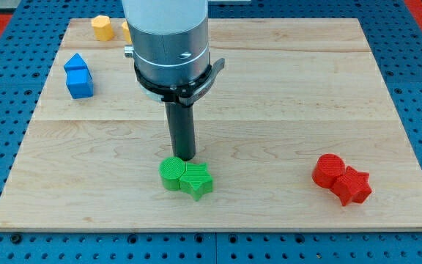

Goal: Separate green star from the green circle

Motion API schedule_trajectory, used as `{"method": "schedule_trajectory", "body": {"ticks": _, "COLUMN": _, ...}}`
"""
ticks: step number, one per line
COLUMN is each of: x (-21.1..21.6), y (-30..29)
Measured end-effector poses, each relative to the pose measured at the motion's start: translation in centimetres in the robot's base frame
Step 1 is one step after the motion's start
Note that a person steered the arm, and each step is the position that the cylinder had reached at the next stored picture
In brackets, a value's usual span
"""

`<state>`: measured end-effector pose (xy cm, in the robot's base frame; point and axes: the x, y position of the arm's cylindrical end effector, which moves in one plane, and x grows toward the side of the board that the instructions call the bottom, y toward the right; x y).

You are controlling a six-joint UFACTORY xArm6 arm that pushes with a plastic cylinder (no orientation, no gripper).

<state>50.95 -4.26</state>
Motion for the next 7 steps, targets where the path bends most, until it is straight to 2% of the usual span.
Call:
{"method": "schedule_trajectory", "body": {"ticks": 3, "x": 0.3, "y": 0.1}}
{"method": "schedule_trajectory", "body": {"ticks": 4, "x": 2.6, "y": 1.8}}
{"method": "schedule_trajectory", "body": {"ticks": 5, "x": 3.0, "y": 4.4}}
{"method": "schedule_trajectory", "body": {"ticks": 6, "x": 1.8, "y": 12.9}}
{"method": "schedule_trajectory", "body": {"ticks": 7, "x": 5.6, "y": 16.2}}
